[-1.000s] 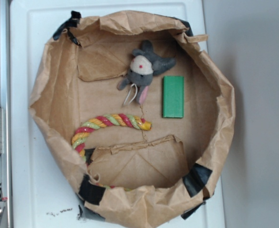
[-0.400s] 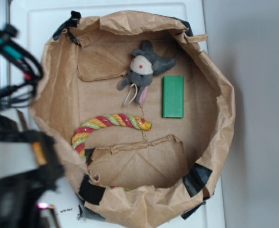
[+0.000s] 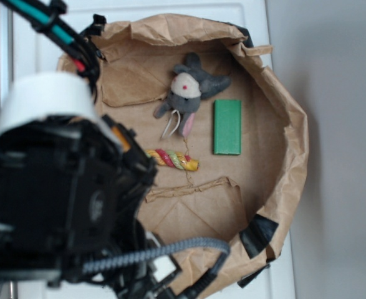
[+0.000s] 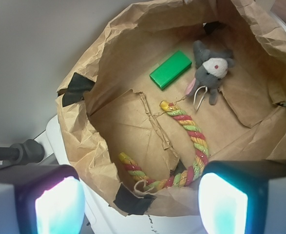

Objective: Grab the gray animal.

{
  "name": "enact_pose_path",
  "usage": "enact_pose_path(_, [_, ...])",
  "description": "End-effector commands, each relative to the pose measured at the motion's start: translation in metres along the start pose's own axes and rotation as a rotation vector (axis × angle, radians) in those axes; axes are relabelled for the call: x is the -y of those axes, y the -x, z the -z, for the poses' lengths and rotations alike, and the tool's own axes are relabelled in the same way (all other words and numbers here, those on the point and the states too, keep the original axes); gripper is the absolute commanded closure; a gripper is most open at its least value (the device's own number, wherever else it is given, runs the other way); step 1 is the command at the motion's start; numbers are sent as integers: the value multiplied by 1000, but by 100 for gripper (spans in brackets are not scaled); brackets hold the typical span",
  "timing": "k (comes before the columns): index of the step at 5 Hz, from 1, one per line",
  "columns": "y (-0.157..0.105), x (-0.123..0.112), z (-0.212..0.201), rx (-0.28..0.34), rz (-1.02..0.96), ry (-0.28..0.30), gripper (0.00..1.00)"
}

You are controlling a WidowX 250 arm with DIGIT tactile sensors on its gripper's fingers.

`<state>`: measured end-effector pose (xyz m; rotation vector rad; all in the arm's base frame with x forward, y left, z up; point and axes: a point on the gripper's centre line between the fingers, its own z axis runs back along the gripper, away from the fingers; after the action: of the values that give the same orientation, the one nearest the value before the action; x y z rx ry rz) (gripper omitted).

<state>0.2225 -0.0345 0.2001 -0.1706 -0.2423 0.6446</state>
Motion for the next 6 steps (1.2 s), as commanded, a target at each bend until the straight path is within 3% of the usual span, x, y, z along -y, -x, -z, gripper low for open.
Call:
enact_pose_path(1, [-13, -4, -8, 23, -18, 10, 0])
enact_pose_path(2, [-28, -22, 42, 64, -63, -89, 0])
enact_pose_path(3, [-36, -38, 78, 25, -57, -128, 0])
enact_pose_path(4, [-48, -39, 106, 121, -138, -81, 0])
enact_pose_path(5, [-67, -37, 141, 159, -209, -131, 0])
enact_pose_path(6, [-81, -34, 158, 184, -247, -141, 0])
